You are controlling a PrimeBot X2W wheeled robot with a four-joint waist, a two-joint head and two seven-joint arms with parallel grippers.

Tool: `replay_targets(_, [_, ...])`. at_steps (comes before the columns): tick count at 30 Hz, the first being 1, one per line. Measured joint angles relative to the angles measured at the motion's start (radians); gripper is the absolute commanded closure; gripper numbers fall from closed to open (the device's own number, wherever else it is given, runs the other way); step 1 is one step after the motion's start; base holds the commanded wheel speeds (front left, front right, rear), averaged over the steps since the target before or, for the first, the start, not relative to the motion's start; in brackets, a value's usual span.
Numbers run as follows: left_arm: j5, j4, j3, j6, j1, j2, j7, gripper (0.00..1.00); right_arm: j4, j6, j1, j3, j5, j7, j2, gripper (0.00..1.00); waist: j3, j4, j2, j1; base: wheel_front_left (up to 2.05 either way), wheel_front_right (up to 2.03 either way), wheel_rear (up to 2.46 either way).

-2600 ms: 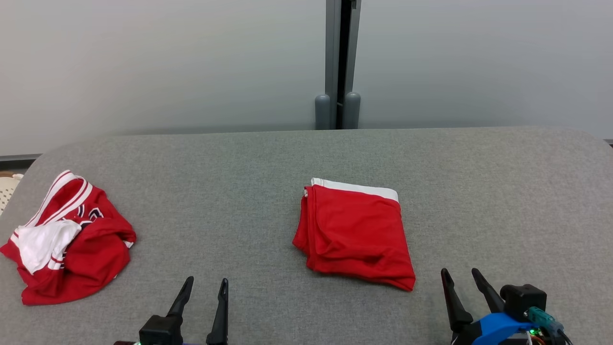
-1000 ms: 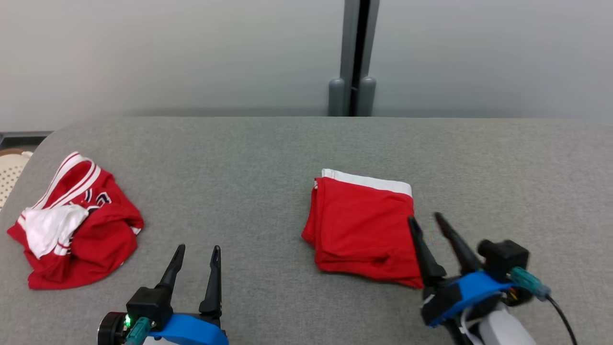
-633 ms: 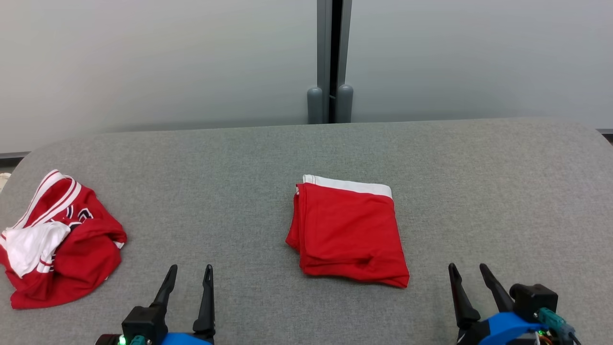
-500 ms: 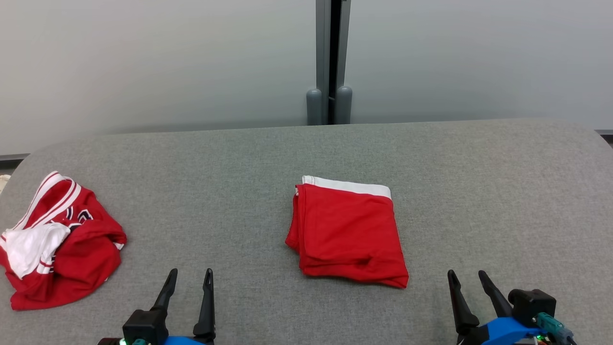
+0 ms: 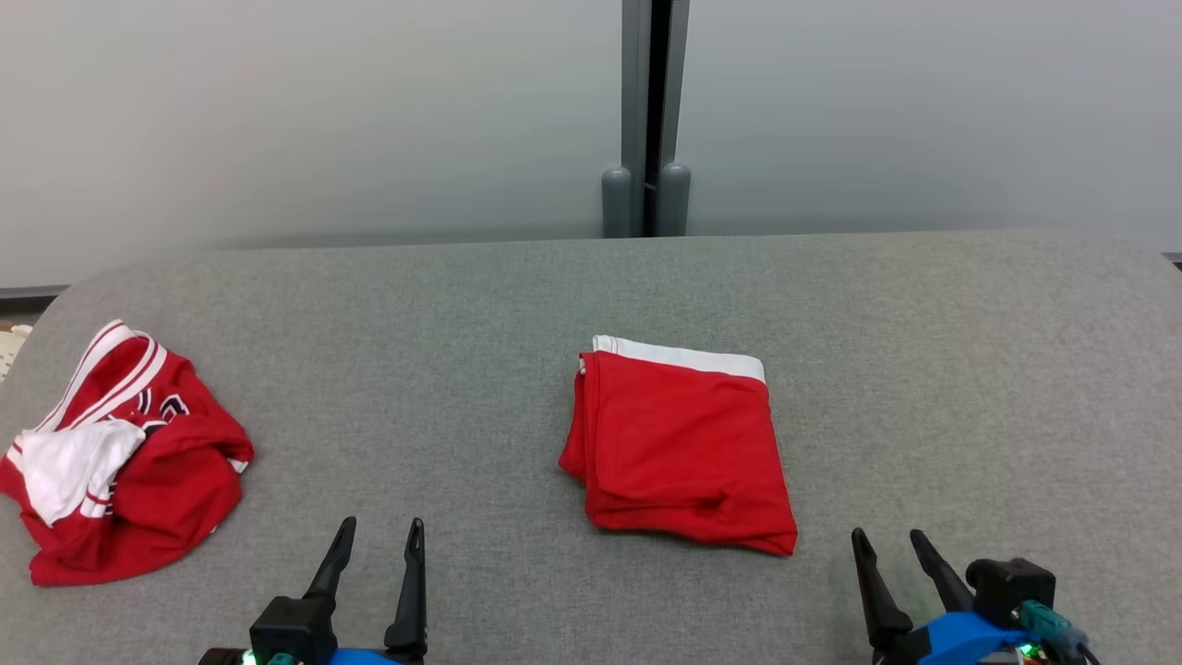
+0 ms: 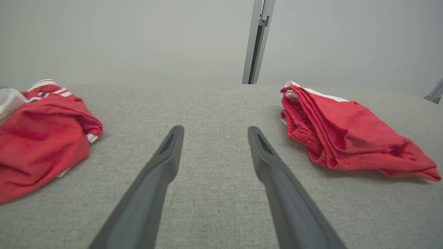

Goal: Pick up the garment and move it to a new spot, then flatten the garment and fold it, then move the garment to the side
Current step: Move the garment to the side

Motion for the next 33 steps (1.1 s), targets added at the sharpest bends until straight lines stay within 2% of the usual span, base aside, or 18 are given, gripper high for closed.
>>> replay_targets(4, [0.0, -0.008, -0.01, -0.003, -0.007, 0.0, 0.0, 0.0, 0.037, 0.0, -0.065, 0.014, 0.001, 0.0, 0.0, 0.0, 0.034, 0.007, 0.0, 0.0, 0.0, 0.0, 0.0])
replay_targets(11, [-0.002, -0.009, -0.032, -0.011, -0.071, 0.0, 0.0, 0.0, 0.125, 0.0, -0.27, 0.051, -0.002, 0.0, 0.0, 0.0, 0.122, 0.041, 0.0, 0.0002, 0.0, 0.0, 0.0])
replay_targets(19, [-0.005, -0.001, -0.049, -0.018, -0.114, 0.0, 0.0, 0.0, 0.342, 0.0, -0.445, 0.066, -0.045, 0.038, 0.001, 0.0, 0.2, 0.094, 0.0, 0.0003, 0.0, 0.0, 0.0])
replay_targets(20, [-0.005, 0.0, -0.05, -0.02, -0.119, 0.0, 0.0, 0.0, 0.37, 0.0, -0.453, 0.066, -0.052, 0.045, 0.001, 0.04, 0.206, 0.099, 0.0, 0.0003, 0.0, 0.0, 0.0])
replay_targets(21, [-0.005, 0.0, -0.05, -0.02, -0.123, 0.0, 0.0, 0.0, 0.393, 0.0, -0.463, 0.063, -0.057, 0.049, 0.001, 0.62, 0.21, 0.104, 0.0, 0.0003, 0.0, 0.0, 0.0])
replay_targets(22, [-0.005, 0.001, -0.049, -0.021, -0.125, 0.0, 0.0, 0.0, 0.41, 0.0, -0.477, 0.06, -0.057, 0.051, 0.0, 0.98, 0.214, 0.107, 0.0, 0.0003, 0.0, 0.0, 0.0])
replay_targets(27, [-0.002, -0.002, -0.032, -0.021, -0.127, 0.001, 0.0, 0.0, 0.451, 0.001, -0.495, 0.086, -0.025, 0.02, 0.004, 1.0, 0.213, 0.085, 0.0, 0.0003, 0.0, 0.0, 0.0])
replay_targets(33, [0.002, -0.021, -0.058, -0.021, -0.124, 0.0, 0.0, 0.0, 0.451, 0.001, -0.488, 0.149, 0.029, 0.001, 0.006, 1.0, 0.206, -0.013, 0.0, 0.0003, 0.0, 0.0, 0.0])
